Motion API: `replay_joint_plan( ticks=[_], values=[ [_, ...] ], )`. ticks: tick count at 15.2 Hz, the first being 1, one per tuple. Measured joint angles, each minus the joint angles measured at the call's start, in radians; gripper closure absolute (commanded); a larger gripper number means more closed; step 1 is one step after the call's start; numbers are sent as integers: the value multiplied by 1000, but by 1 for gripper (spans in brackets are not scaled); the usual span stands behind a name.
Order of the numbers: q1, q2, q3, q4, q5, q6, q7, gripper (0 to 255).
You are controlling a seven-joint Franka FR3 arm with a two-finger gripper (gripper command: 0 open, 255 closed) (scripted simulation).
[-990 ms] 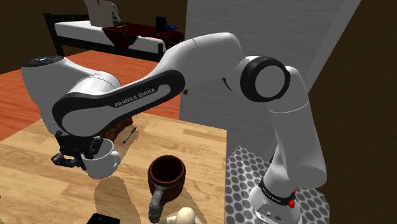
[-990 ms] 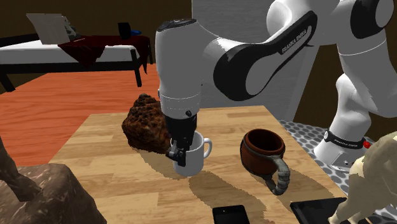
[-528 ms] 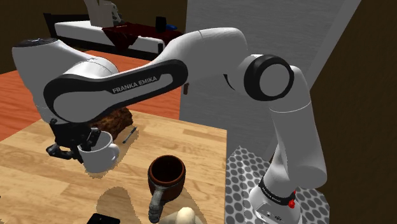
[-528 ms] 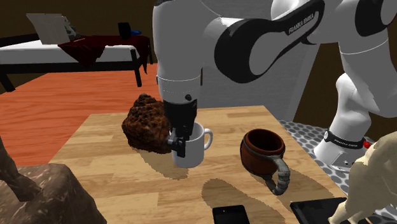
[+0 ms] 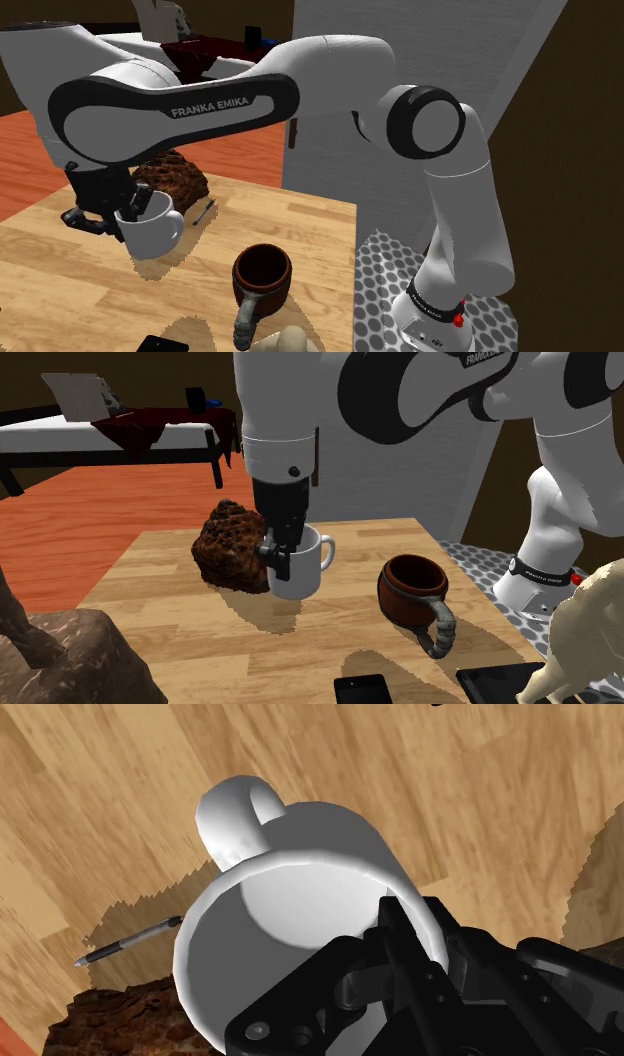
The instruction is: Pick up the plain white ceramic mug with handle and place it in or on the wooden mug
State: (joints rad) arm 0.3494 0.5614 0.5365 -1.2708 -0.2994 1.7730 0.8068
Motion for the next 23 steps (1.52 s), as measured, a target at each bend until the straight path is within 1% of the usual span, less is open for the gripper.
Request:
replay_joint_plan(
  ticks=[6,14,16,19,23],
  values=[
    [12,-3,2,81,4,-81,-10,255],
    [48,24,0,231,-5,-200,-20,255],
    [24,-27,10,161,14,-181,-16,255],
    [-49,-193,43,-80,83,-97,-6,255],
    [-108,-387,68,-311,181,-34,-18,255]
  ],
)
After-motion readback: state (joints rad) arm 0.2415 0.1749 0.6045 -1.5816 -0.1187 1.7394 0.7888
